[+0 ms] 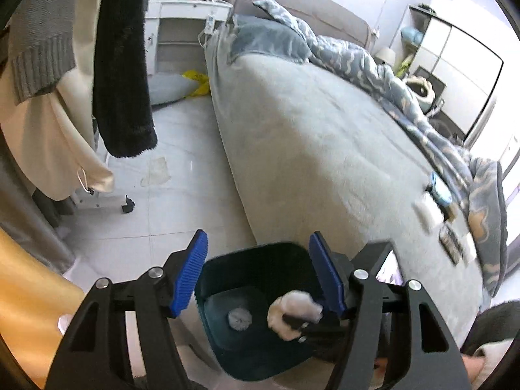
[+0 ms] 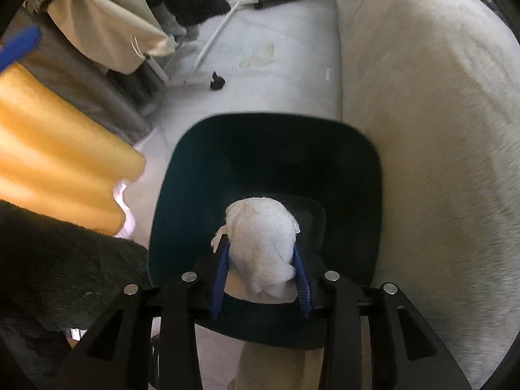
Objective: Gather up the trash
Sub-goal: 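Move both tools back over the bed toward the remaining items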
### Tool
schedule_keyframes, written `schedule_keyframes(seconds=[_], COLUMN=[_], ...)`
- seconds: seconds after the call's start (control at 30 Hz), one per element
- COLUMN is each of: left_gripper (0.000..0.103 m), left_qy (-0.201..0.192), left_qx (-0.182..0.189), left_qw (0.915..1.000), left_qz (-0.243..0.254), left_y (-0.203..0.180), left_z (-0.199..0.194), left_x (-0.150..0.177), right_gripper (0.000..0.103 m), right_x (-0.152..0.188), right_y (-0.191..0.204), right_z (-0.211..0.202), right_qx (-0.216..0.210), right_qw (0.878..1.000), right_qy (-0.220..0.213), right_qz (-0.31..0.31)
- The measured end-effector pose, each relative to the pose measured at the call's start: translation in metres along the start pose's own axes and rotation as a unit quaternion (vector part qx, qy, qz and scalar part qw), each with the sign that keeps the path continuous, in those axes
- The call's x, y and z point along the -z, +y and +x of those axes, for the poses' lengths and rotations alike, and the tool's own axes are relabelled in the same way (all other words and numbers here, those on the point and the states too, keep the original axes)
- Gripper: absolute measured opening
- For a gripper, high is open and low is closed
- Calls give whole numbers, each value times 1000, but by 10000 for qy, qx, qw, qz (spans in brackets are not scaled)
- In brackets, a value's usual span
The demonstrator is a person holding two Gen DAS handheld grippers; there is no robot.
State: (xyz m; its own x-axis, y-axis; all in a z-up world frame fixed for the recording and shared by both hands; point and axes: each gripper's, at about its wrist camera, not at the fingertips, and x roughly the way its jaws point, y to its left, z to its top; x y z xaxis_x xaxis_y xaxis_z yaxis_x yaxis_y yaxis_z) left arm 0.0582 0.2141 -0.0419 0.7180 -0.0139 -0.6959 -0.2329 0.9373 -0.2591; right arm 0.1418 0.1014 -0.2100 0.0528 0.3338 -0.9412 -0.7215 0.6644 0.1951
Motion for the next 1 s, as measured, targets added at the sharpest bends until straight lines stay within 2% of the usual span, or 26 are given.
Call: schedule_keyframes(seconds=[0.13,0.2,0.3,0.37,0.4,0.43,0.47,0.53,0.67,0.8,1.0], left_gripper=[66,66,66,72,79,87,89,89,91,94,97], left_qy=[-317,-424,-599,-646,-658,-670,-740,-815,-1091,-1298,-1347], left_qx=[-39,-66,-224,-173,-109,-48,74,164,119,143,276], left_qw=[9994,9990,9973,9969,9970,9972,9970,9964,9931,9904,9891], left_qz=[120,154,352,417,393,339,230,187,402,465,527], left_y=[-2,-4,-8,-11,-12,-12,-13,-15,-29,-41,-63], left_z=[-12,-17,-22,-26,-28,-30,-33,-37,-46,-52,-49], left_x=[-7,-12,-18,-22,-25,-26,-29,-30,-37,-43,-45], right_gripper=[49,61,65,68,70,71,72,73,73,76,79], right_x=[1,1,3,3,3,2,2,3,11,19,33], right_y=[5,7,8,9,11,12,13,14,7,-5,-36], right_z=[3,0,-12,-21,-28,-34,-41,-55,-79,-115,-157], right_qx=[-29,-66,-123,-167,-179,-164,-145,-143,-21,184,325], right_qw=[10000,10000,9998,9997,9994,9992,9989,9981,9970,9931,9864], right_qy=[19,-32,-122,-200,-281,-362,-433,-580,-751,-1134,-1611], right_qz=[-46,-49,-49,-18,-44,-78,-102,-133,-207,-217,74])
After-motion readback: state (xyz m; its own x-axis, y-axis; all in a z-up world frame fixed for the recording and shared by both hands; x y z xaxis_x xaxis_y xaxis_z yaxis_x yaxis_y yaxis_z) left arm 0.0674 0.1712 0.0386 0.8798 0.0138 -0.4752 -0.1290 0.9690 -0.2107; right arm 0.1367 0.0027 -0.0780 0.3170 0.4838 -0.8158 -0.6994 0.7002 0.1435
